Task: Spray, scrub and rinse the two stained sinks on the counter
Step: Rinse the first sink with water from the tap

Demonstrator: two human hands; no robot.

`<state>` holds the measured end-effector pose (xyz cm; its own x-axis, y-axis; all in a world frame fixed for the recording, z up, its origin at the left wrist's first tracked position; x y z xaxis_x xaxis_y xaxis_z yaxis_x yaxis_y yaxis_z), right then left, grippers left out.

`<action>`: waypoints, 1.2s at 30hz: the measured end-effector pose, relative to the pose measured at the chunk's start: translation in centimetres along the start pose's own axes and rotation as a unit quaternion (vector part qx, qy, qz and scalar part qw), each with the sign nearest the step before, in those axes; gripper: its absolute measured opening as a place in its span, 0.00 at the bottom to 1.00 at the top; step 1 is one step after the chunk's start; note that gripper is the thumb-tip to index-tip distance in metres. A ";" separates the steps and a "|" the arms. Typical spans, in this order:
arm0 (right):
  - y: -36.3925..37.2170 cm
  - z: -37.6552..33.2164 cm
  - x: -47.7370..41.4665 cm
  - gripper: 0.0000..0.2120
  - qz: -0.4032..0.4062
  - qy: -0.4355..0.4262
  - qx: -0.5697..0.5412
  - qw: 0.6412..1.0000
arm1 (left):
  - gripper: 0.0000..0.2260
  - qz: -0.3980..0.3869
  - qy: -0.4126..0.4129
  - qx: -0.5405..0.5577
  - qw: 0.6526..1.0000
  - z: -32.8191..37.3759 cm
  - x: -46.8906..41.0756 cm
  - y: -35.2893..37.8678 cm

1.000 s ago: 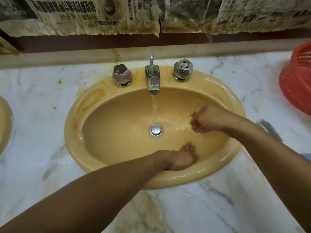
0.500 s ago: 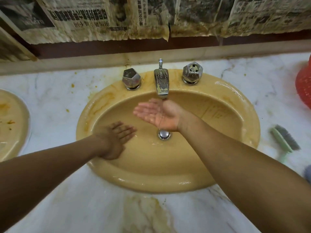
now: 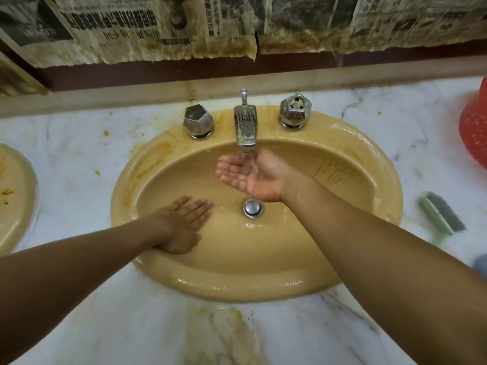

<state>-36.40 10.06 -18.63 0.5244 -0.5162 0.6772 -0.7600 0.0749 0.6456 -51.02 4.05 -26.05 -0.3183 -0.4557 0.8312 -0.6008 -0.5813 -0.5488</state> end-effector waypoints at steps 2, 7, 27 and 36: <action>0.9 2.3 2.0 0.19 -0.043 0.084 0.102 0.990 | 0.30 -0.032 0.024 0.115 0.993 4.1 -1.1 1.1; -6.9 2.5 11.3 0.21 0.081 0.203 0.387 0.896 | 0.33 -0.020 0.220 0.315 0.923 18.0 -3.0 -5.6; -2.7 0.5 0.4 0.20 0.073 -0.006 -0.101 0.992 | 0.29 -0.039 0.035 0.138 0.989 6.1 -1.6 1.2; -10.3 -5.1 16.9 0.21 0.210 0.092 0.351 0.908 | 0.33 0.110 0.112 0.529 0.834 24.5 -8.1 -16.5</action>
<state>-17.75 4.88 -12.06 0.1380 -0.4111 0.9011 -0.9314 -0.3632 -0.0231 -20.51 0.81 -25.92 -0.5350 -0.5615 0.6312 0.4357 -0.8235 -0.3632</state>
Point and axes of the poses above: each hand's wrist, its own x-axis away from the middle knuckle, its own y-axis out of the palm, z = x × y, the point moved 10 cm from there along -x, towards the middle knuckle, and after that the axes turned 2 degrees about y, right-handed, at the moved point
